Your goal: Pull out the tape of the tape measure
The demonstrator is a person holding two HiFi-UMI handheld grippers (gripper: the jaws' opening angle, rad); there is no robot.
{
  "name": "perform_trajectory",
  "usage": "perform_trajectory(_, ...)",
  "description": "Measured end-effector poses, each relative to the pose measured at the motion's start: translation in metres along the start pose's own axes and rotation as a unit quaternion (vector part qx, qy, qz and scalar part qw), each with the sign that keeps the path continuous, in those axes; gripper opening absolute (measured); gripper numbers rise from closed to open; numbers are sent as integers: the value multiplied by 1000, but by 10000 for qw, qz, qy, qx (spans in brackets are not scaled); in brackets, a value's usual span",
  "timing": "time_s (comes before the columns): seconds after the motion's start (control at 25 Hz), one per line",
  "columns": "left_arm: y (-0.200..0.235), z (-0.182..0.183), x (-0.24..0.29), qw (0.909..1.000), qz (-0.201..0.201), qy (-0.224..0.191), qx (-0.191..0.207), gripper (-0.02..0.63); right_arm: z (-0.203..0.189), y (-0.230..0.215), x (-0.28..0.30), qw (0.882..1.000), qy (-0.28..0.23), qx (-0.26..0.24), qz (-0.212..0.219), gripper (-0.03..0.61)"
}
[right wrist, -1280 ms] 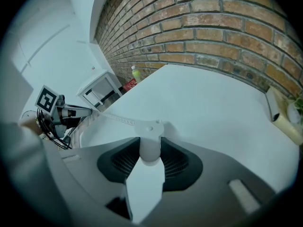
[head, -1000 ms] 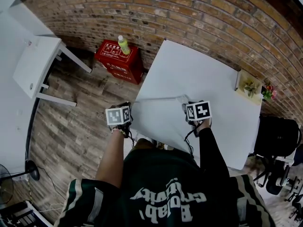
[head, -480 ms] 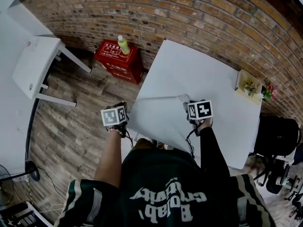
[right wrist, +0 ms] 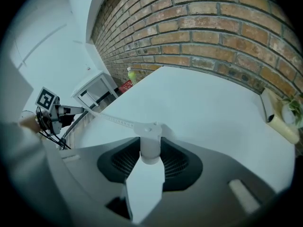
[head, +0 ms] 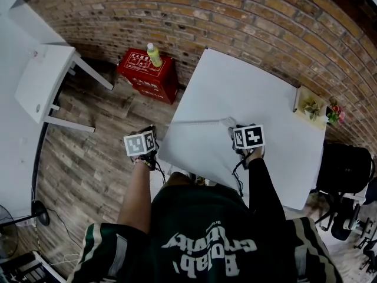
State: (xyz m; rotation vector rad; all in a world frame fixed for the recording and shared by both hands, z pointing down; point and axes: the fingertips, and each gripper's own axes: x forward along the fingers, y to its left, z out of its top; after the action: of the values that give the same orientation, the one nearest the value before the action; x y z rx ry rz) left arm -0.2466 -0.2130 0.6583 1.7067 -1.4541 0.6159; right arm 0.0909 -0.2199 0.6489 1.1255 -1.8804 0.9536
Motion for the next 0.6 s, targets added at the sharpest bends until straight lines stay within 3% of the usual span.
perform_trajectory(0.6, -26, 7, 0, 9986, -322, 3, 429, 40, 0, 15, 3, 9999, 26, -78, 112, 147)
